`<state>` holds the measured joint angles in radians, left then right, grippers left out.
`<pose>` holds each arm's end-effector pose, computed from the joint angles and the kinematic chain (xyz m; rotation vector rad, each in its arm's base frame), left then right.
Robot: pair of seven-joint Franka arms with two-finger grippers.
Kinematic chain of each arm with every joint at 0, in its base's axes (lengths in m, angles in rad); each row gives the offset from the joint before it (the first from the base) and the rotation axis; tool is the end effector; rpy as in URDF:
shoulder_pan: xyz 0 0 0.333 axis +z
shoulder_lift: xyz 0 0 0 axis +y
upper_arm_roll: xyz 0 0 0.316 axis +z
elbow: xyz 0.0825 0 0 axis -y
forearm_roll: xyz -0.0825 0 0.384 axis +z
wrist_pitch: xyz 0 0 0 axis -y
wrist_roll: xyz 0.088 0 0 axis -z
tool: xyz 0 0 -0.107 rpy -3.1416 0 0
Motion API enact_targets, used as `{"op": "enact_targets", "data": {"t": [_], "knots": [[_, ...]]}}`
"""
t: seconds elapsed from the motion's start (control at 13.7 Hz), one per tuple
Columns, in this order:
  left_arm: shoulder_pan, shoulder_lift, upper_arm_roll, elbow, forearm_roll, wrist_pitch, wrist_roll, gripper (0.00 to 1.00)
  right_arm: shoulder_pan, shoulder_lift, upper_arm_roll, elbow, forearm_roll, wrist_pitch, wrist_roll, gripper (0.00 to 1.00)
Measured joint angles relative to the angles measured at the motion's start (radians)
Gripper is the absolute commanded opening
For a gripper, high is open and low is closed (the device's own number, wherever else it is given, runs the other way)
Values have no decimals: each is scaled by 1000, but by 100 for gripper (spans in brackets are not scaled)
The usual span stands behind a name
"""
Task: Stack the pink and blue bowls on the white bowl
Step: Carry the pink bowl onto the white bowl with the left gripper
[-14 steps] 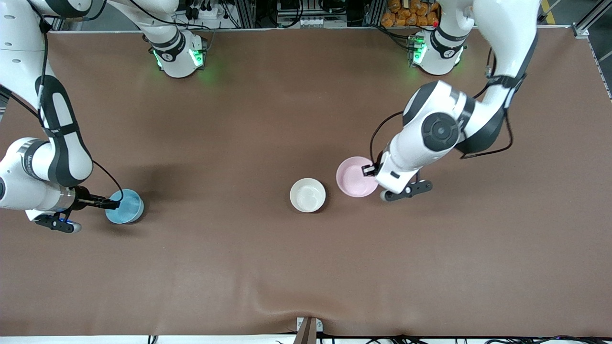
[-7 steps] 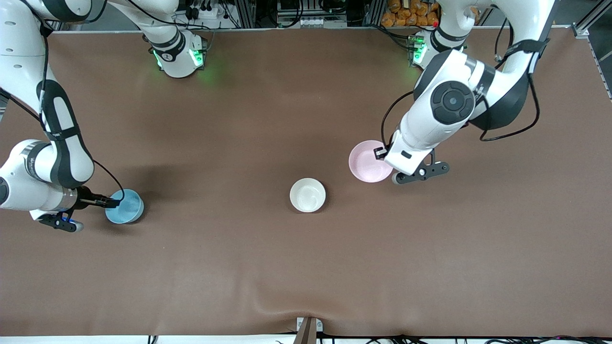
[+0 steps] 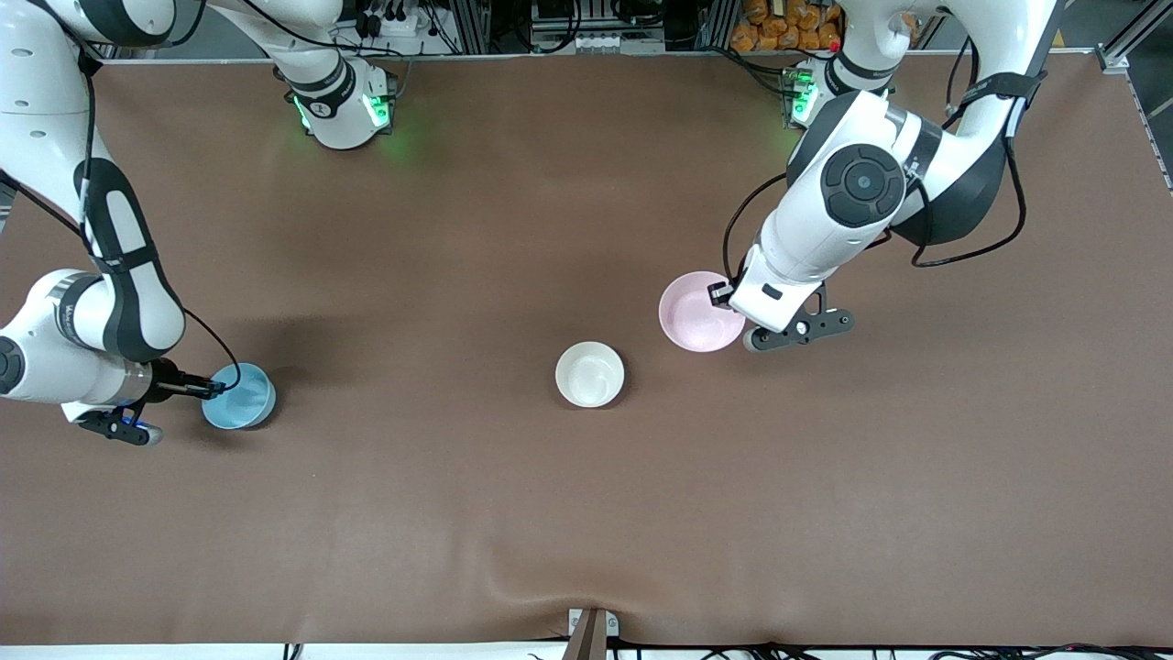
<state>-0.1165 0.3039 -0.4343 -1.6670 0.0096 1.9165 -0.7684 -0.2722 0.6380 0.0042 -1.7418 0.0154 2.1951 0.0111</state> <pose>0.5571 -0.3121 0.4408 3.0414 0.3515 -0.1423 0.6231 -0.1707 0.1954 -3.0587 0.4464 0.2811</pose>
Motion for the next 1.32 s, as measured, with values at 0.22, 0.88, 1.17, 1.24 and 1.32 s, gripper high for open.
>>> {"op": "enact_targets", "data": {"t": [0.22, 0.88, 1.17, 1.24, 1.32], "knots": [[-25, 39, -2, -10, -46, 122, -6, 0, 0, -8, 4, 2, 5, -3, -1, 0], [-184, 305, 7, 123, -48, 316, -148, 0, 1, -65, 9, 15, 4, -44, -3, 0], [-189, 390, 12, 141, -20, 382, -148, 0, 4, -117, 28, 18, 31, -101, -2, 0], [-191, 406, 12, 142, -19, 404, -148, 0, 6, -126, 31, 18, 52, -113, -2, 0], [-192, 420, 13, 143, -18, 421, -148, 0, 7, -135, 34, 19, 66, -121, -2, 0]]}}
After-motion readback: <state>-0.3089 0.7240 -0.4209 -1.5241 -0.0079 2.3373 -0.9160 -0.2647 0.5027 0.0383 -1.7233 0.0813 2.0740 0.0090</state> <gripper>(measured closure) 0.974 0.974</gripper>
